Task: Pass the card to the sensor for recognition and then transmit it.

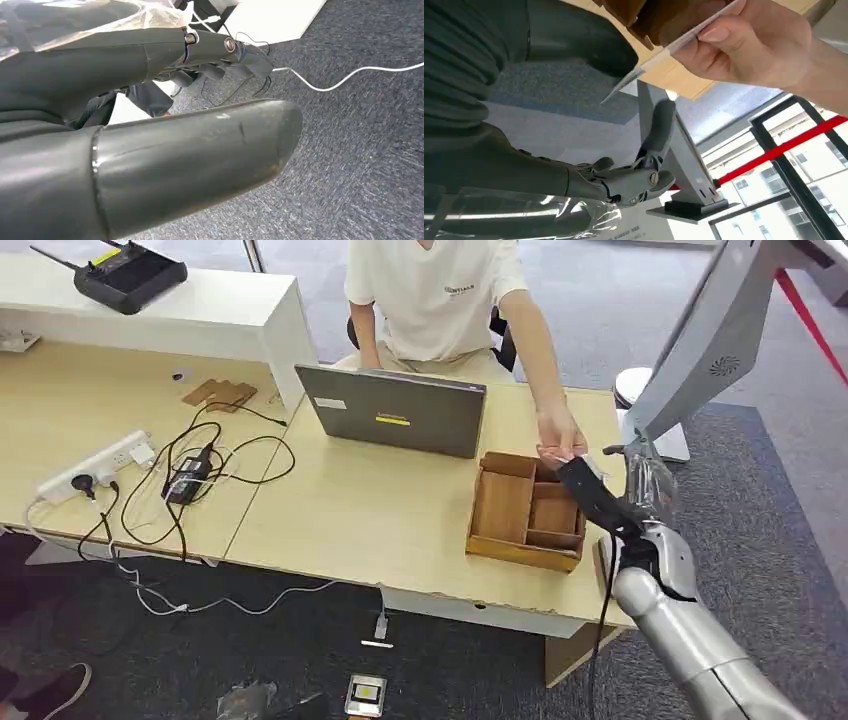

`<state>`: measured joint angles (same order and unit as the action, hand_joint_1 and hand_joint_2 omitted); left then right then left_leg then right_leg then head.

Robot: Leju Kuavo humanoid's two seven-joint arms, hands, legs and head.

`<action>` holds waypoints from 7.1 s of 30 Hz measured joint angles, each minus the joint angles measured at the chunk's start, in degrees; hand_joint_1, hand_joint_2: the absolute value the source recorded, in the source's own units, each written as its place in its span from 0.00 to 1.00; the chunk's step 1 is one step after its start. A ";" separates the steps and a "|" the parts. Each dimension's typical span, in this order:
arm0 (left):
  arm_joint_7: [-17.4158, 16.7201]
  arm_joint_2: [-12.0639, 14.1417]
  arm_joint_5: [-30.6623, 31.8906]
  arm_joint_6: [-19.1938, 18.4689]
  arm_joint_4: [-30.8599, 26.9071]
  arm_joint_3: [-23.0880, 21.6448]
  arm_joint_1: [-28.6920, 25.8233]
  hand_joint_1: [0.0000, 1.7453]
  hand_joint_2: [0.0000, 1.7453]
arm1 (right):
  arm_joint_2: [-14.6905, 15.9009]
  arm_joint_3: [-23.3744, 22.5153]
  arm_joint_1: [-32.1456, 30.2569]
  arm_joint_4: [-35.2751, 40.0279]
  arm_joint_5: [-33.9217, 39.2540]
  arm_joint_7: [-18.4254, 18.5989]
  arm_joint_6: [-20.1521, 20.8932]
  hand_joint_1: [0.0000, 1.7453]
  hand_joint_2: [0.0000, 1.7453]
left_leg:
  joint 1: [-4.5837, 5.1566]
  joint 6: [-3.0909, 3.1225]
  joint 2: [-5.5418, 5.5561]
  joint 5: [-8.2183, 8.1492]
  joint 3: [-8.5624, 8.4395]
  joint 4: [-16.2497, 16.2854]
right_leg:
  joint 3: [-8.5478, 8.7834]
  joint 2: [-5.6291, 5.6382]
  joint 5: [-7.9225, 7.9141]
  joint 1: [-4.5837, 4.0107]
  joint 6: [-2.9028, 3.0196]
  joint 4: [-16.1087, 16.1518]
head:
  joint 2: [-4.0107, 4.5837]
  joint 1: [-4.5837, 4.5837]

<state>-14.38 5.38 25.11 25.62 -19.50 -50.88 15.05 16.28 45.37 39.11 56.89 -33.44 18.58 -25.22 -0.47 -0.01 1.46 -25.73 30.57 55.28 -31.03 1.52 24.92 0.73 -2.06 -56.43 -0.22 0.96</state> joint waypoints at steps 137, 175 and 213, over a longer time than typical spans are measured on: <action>0.74 0.59 -4.90 3.02 0.00 3.67 -2.88 0.00 0.00 | 9.07 -8.09 -6.08 7.70 1.33 5.92 5.03 1.00 1.00 | 0.08 0.02 -0.03 0.09 -0.08 0.01 | 0.09 0.02 -0.13 0.06 -0.08 0.01 | 0.00 0.02; 0.35 -1.79 1.86 -1.84 -0.07 2.29 1.64 0.00 0.00 | -7.78 3.37 16.32 -12.46 -10.67 1.55 11.89 0.00 1.00 | 0.01 -0.01 0.03 0.17 0.04 0.00 | -0.01 -0.01 -0.19 0.01 -0.03 -0.01 | 0.00 0.00; 1.03 0.13 -0.13 1.44 0.15 5.16 -1.90 0.00 0.00 | 0.24 0.61 -9.18 16.77 2.62 1.62 9.73 0.00 1.00 | -0.01 -0.02 -0.02 0.15 0.02 -0.01 | -0.01 0.01 -0.18 -0.02 -0.02 0.01 | 0.00 0.00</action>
<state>-13.35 5.51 24.98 27.06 -19.34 -45.72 13.15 16.52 45.99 29.93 73.66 -30.82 20.20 -15.50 -0.48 -0.03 1.45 -25.58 30.58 55.27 -31.04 1.53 24.74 0.71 -2.08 -56.42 -0.22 0.96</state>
